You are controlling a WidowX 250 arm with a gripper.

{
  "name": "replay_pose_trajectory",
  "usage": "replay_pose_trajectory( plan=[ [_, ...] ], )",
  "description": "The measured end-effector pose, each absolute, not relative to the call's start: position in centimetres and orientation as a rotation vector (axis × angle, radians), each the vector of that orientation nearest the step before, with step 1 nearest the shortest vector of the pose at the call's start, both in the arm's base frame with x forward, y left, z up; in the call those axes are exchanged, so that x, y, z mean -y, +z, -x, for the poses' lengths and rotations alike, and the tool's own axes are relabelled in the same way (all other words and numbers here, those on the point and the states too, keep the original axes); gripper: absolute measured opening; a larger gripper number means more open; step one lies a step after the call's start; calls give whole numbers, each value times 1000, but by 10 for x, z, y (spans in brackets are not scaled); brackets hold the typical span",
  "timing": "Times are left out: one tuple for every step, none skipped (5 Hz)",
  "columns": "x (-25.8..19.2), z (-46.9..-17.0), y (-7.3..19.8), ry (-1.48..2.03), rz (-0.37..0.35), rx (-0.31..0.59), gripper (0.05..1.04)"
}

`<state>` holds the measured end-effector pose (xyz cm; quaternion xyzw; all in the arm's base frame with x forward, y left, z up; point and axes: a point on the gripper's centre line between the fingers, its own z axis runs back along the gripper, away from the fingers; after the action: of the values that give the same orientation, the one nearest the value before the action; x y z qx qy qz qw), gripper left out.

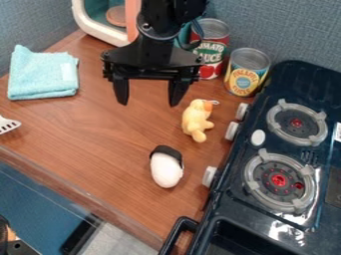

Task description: Take the blue spatula in the middle of the table

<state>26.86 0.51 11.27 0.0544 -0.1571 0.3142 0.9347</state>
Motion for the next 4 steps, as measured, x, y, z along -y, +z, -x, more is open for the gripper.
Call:
replay_pose_trajectory(
  plan=[
    [-5,-267,106,640,-118,298,1000],
    [-28,-266,96,689,-112,247,1000],
    [-54,-255,91,717,-83,198,1000],
    [-88,-235,91,703,-80,170,1000]
  ],
)
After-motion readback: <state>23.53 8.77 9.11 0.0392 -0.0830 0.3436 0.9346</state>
